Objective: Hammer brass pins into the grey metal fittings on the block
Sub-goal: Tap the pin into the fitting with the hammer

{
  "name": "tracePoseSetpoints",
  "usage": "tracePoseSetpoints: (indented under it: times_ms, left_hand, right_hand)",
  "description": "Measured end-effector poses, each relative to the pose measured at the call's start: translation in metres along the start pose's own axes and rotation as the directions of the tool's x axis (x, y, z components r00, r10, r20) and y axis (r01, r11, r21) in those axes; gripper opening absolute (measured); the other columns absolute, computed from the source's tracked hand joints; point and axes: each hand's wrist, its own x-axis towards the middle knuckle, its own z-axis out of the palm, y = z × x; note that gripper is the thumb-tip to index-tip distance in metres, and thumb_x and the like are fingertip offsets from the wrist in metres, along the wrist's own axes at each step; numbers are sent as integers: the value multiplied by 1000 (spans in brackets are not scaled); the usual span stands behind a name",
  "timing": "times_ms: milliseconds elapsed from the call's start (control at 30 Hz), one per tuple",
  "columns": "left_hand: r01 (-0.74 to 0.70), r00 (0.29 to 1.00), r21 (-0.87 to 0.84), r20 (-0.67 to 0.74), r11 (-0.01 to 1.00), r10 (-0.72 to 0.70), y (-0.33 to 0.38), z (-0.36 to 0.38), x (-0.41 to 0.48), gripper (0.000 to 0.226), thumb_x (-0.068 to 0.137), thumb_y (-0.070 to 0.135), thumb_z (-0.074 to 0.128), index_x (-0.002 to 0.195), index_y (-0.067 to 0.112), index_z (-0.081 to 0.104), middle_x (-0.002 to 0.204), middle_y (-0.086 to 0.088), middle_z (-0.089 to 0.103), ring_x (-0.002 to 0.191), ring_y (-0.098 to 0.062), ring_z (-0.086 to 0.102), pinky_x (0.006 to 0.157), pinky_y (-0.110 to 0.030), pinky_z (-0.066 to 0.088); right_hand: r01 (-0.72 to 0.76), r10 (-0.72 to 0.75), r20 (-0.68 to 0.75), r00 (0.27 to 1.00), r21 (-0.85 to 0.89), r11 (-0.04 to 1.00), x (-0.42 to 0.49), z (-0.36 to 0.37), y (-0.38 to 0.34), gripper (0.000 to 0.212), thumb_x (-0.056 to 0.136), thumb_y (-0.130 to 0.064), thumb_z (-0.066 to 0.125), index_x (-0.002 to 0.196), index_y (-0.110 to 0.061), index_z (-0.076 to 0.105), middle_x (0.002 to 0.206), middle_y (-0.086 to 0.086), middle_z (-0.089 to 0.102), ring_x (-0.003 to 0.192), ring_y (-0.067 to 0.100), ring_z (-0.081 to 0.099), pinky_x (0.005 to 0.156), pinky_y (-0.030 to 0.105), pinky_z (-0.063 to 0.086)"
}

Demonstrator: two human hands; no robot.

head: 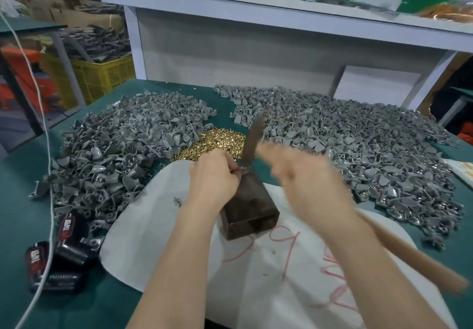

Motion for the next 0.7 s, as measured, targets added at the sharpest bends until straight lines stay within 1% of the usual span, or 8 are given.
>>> tracePoseSetpoints:
  times_ms: [67,133,200,233,367,500,633,700]
  left_hand:
    - [-23,1000,20,6,1000,23,1,0,-1,8,85,22,68,77,19,66,87,-5,67,93,-29,61,82,-37,49]
    - [-19,1000,6,2,1000,19,0,0,-1,7,85,21,68,79,17,68,88,-7,68,92,-30,62,82,-37,50]
    - [-3,1000,-12,-11,1000,3,1,0,1,6,85,20,68,84,16,72,89,-5,70,93,-28,63,84,-36,51]
    - [6,1000,-12,-10,1000,-6,1,1,1,6,85,20,68,85,16,72,90,-5,70,94,-27,63,85,-36,51]
    - [-6,1000,-3,-4,1000,6,1,1,0,6,84,21,68,86,17,72,91,-2,69,95,-26,61,85,-39,49]
    - [-24,999,-27,-35,999,23,0,1,0,7,83,16,67,78,14,72,81,-7,69,89,-30,63,81,-40,51]
    - [0,1000,-2,-18,1000,0,2,1,0,5,82,20,68,82,17,71,87,-4,70,93,-28,62,83,-39,50]
    - [20,1000,10,-6,1000,-20,2,0,0,4,81,22,67,83,19,70,87,-2,70,93,-26,62,83,-38,51]
  right_hand:
    - [-19,31,120,992,-104,994,-3,6,-1,46,94,-27,51,133,-51,43,118,-10,65,97,17,65,83,30,51]
    - [-40,39,-22,999,-59,997,3,0,0,46,94,-27,53,133,-48,44,118,-12,65,98,15,64,82,30,51]
    - [-41,76,-215,974,163,986,7,-3,3,46,94,-22,54,135,-42,45,121,-15,63,94,5,63,86,31,53]
    - [-17,58,-222,973,182,983,7,-2,3,48,94,-20,54,135,-43,43,121,-14,63,87,0,62,86,30,53]
    - [-50,55,133,990,-40,998,-4,10,3,47,94,-26,53,134,-48,43,117,-8,66,97,18,65,85,30,52]
    - [-70,84,-127,988,114,991,7,1,8,45,93,-24,55,135,-38,47,123,-12,63,105,11,62,89,22,44]
    - [-65,57,159,986,47,997,-2,10,3,46,92,-24,55,134,-41,46,121,-12,64,107,16,61,88,22,44]
    - [-89,81,181,980,34,995,7,7,6,44,91,-26,56,132,-43,47,115,-7,66,101,20,62,82,26,45]
